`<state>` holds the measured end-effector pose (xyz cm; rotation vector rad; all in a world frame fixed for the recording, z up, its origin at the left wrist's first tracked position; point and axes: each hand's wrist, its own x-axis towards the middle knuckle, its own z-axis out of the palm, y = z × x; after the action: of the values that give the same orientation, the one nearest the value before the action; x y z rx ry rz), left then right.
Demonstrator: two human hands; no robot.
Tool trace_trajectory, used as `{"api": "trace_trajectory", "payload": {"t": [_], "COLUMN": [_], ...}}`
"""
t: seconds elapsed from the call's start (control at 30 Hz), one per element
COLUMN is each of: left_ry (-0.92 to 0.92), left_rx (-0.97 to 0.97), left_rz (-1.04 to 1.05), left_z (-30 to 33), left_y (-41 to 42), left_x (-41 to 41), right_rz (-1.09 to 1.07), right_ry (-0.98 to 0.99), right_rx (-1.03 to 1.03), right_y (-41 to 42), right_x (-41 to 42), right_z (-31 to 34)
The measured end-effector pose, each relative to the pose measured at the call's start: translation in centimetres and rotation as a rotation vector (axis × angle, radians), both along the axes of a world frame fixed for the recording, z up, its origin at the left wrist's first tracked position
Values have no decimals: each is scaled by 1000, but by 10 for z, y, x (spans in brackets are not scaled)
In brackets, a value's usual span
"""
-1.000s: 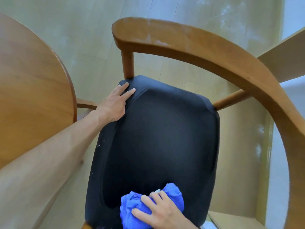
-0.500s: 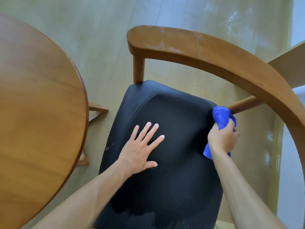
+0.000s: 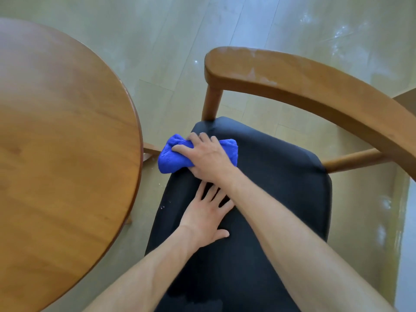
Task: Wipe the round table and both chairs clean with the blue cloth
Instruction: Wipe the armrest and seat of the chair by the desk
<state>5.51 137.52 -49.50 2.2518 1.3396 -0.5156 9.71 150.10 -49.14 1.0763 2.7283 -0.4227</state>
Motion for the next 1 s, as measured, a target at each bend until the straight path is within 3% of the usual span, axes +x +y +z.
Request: {"api": "trace_trajectory", "payload": {"t": [0.07, 0.13, 0.2, 0.27, 0.33, 0.4, 0.47, 0.7, 0.9, 1.0], "left_ry": [-155, -366, -361, -189, -101, -135, -158, -132, -223, -242], "left_rx": [71, 385, 616, 490, 135, -59, -66, -55, 202, 196], "left_rz": [101, 281, 532, 741, 900, 1017, 1059, 1103, 1090, 1080], "left_z": [14, 21, 27, 29, 25, 17, 11, 10, 3, 4], "left_y": [-1, 2, 18, 45, 69, 84, 93, 107, 24, -39], "left_x": [-3, -14, -32, -44, -46, -42, -38, -30, -37, -45], "right_rz": [-22, -187, -455, -752, -906, -864, -788, -782, -782, -783], "right_ry": [68, 266, 440, 398, 247, 98, -7, 0, 15, 11], "right_rx": [-196, -331, -176, 4, 62, 66, 97, 179, 196, 170], "right_y": [7, 9, 5, -15, -51, -83, -95, -97, -98, -97], "right_x": [8, 25, 63, 112, 149, 162, 164, 169, 169, 169], "right_z": [12, 24, 25, 16, 2, -17, -33, -55, -57, -57]}}
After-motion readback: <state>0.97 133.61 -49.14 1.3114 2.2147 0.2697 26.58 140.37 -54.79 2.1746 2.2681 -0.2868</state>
